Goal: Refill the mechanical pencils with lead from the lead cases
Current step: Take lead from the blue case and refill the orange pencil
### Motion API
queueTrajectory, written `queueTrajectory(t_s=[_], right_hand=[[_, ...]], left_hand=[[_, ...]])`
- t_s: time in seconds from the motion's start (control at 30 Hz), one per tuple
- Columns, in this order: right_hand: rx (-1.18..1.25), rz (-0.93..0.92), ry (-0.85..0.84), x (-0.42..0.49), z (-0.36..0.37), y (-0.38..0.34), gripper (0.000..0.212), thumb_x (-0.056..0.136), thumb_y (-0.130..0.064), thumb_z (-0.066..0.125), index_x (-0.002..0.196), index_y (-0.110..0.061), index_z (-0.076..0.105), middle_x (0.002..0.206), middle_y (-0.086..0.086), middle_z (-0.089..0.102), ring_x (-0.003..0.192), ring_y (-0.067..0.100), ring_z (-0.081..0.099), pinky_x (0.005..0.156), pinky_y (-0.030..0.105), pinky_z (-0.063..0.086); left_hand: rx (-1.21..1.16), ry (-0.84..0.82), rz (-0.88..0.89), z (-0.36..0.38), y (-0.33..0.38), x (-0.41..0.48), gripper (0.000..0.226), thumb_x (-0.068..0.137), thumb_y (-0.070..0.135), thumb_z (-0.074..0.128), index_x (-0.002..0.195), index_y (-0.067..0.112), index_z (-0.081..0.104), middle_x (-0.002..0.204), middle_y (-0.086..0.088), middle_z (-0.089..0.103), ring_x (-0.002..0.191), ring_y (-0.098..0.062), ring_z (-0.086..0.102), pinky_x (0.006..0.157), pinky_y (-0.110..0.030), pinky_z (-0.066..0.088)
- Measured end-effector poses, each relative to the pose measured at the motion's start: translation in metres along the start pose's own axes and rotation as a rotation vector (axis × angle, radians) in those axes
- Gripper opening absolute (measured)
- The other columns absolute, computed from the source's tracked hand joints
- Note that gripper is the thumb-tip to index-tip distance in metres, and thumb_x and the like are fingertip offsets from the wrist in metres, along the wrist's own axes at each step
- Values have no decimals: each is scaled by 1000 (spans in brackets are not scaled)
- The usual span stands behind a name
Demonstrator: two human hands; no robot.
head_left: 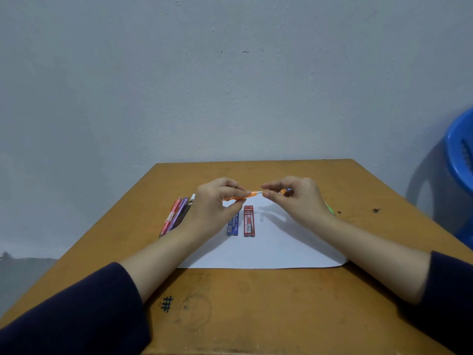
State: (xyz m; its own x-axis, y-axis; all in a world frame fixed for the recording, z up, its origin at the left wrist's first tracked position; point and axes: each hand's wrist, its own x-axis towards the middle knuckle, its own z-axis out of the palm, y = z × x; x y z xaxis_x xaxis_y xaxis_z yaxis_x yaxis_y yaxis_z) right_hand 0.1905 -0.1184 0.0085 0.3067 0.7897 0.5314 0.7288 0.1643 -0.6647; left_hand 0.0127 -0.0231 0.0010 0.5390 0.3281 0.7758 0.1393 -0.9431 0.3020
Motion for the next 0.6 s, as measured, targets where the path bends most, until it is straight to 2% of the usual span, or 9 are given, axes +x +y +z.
queueTrajectory(t_s=[0.23,0.4,0.6], right_hand=[[-11,-5,7,0,1,0,10,81,-18,74,91,-19,76,69,-23,59,63,-13,52,57,9,36],[-32,-22,11,0,1,0,6,82,-18,73,85,-20,76,66,-23,59,63,-12,52,55,10,35],[-67,-31,5,0,0,0,5,83,-18,72,84,-21,76,70,-22,60,64,-9,52,56,9,36]], left_hand=[[-12,7,10,3,-3,-2,20,75,0,76,92,12,77,88,1,69,82,-8,60,69,-18,51],[-42,10,-5,5,-3,-2,21,76,0,74,93,13,77,88,8,65,82,-7,60,70,-22,51],[-27,0,-5,4,-2,-2,22,76,-2,75,93,12,77,88,10,64,84,-6,59,71,-16,50]])
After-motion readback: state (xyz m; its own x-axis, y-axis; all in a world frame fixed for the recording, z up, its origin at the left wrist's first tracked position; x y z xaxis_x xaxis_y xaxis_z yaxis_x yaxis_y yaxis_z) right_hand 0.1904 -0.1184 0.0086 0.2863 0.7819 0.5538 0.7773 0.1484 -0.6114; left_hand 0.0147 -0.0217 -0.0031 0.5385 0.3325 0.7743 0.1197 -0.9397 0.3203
